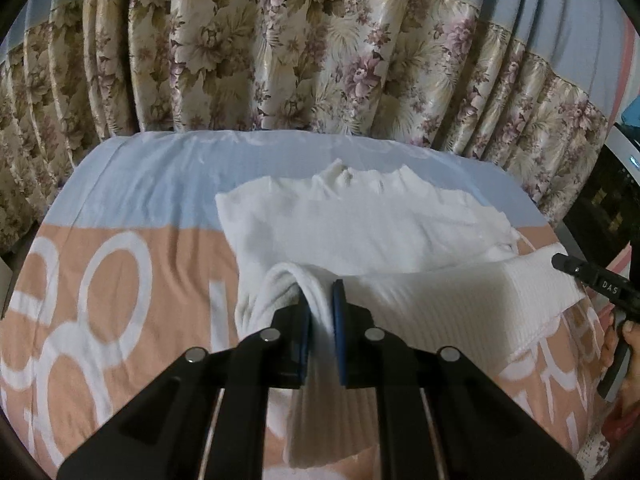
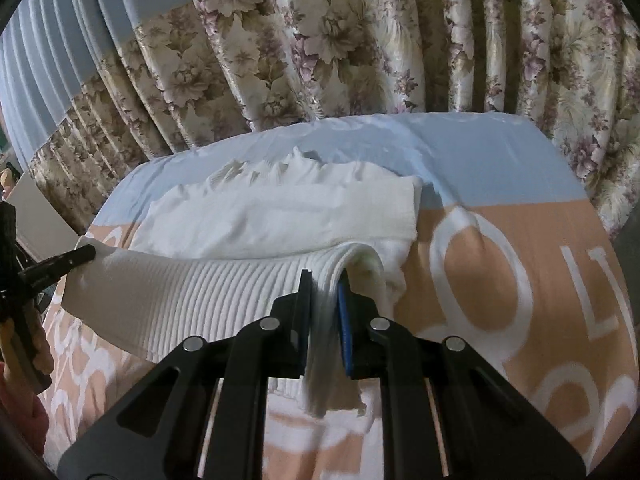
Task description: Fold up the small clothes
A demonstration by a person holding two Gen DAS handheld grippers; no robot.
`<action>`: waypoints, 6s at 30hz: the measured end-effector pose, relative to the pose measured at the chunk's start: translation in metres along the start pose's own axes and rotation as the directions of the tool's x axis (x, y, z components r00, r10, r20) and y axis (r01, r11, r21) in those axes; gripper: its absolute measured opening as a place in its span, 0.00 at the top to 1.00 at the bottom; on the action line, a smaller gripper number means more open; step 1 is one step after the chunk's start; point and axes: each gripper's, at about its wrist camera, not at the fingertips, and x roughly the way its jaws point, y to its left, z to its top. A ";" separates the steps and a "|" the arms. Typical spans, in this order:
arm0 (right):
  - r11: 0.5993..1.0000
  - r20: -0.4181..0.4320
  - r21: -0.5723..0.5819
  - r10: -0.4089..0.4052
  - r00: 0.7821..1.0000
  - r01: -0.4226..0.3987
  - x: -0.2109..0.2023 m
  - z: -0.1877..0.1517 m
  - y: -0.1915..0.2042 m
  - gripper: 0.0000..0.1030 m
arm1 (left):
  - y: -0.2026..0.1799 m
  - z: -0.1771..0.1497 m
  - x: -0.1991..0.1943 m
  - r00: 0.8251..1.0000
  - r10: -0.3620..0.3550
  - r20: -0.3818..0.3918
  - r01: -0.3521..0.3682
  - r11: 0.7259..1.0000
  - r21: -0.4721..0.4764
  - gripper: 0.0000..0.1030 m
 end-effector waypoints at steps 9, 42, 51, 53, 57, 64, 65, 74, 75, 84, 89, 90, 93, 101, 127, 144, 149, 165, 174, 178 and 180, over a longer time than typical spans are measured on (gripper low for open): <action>1.000 -0.085 -0.008 -0.015 0.996 0.014 0.065 0.022 -0.012 0.88 | 0.021 0.012 0.071 0.995 0.035 -0.088 -0.036 0.999 -0.011 0.90; 0.999 -0.147 -0.039 0.007 0.989 -0.013 0.046 -0.020 0.005 0.64 | -0.004 -0.022 0.053 0.990 0.030 -0.139 -0.023 0.999 0.046 0.58; 0.997 -0.169 -0.066 0.018 0.985 -0.029 0.053 -0.023 0.007 0.93 | 0.006 -0.021 0.058 0.985 -0.010 -0.171 0.011 1.000 0.007 0.90; 0.997 -0.131 -0.067 0.023 0.991 -0.032 0.048 -0.016 0.008 0.94 | 0.007 -0.012 0.057 0.987 -0.037 -0.154 0.037 0.999 -0.005 0.90; 0.997 -0.064 -0.022 0.076 0.995 -0.078 0.042 0.010 0.002 0.94 | 0.010 0.010 0.060 0.990 -0.073 -0.118 0.070 0.997 -0.026 0.91; 0.983 0.005 0.080 0.167 0.986 -0.167 0.056 0.065 -0.013 0.94 | 0.030 0.060 0.084 0.990 -0.126 -0.064 0.117 0.985 -0.127 0.91; 0.981 0.013 0.090 0.169 0.985 -0.170 0.063 0.075 -0.015 0.94 | 0.033 0.066 0.089 0.991 -0.119 -0.061 0.111 0.985 -0.133 0.91; 0.993 0.002 0.095 0.075 0.997 -0.075 0.117 0.113 -0.024 0.70 | 0.067 0.105 0.128 0.995 0.034 -0.089 -0.046 0.990 -0.135 0.91; 0.994 0.010 0.083 0.067 0.998 -0.068 0.113 0.111 -0.024 0.69 | 0.069 0.103 0.125 0.996 0.045 -0.083 -0.056 0.990 -0.133 0.91; 1.000 -0.029 0.020 -0.015 0.999 0.015 0.090 0.063 -0.033 0.63 | 0.051 0.061 0.105 0.987 0.124 -0.105 -0.124 0.992 0.009 0.50; 0.999 -0.068 0.008 -0.041 0.997 0.041 0.097 0.045 -0.034 0.63 | 0.026 0.054 0.126 0.981 0.147 -0.129 -0.136 0.986 0.095 0.52; 0.999 -0.069 0.003 -0.046 0.997 0.047 0.098 0.044 -0.034 0.63 | 0.023 0.055 0.129 0.979 0.152 -0.133 -0.139 0.985 0.103 0.57; 0.998 -0.080 -0.012 -0.062 0.995 0.061 0.105 0.047 -0.034 0.63 | 0.015 0.057 0.125 0.983 0.132 -0.127 -0.118 0.987 0.112 0.62; 0.986 -0.068 -0.109 -0.135 0.989 0.127 0.110 0.055 -0.021 0.93 | 0.016 0.055 0.133 0.979 0.111 -0.170 -0.094 0.990 0.105 0.65; 0.996 -0.024 -0.081 -0.040 0.999 0.038 0.036 0.010 -0.014 0.50 | 0.015 0.001 0.044 0.992 0.079 -0.102 -0.069 0.992 0.102 0.35; 0.999 -0.110 -0.006 -0.046 0.993 0.046 0.014 -0.062 -0.012 0.78 | 0.016 -0.056 0.031 0.985 -0.017 -0.174 0.030 0.997 0.070 0.76; 0.990 -0.074 -0.095 -0.113 0.991 0.106 0.008 -0.050 -0.003 0.88 | 0.022 -0.044 0.025 0.987 -0.049 -0.150 0.060 0.996 0.067 0.89; 0.986 -0.140 -0.107 -0.142 0.980 0.128 0.003 -0.073 -0.015 0.89 | 0.037 -0.072 0.023 0.972 -0.028 -0.234 0.047 0.996 0.073 0.91; 0.997 -0.085 -0.033 -0.067 0.994 0.065 -0.017 -0.060 -0.025 0.72 | 0.024 -0.065 0.005 0.984 0.085 -0.159 -0.062 0.988 0.145 0.48; 0.991 -0.012 -0.078 -0.108 0.994 0.106 -0.025 -0.042 -0.014 0.63 | 0.011 -0.046 -0.012 0.990 0.115 -0.079 -0.102 0.984 0.147 0.23; 0.991 -0.014 -0.088 -0.100 0.995 0.098 -0.015 -0.036 -0.008 0.62 | 0.007 -0.035 -0.007 0.994 0.097 -0.058 -0.091 0.991 0.103 0.22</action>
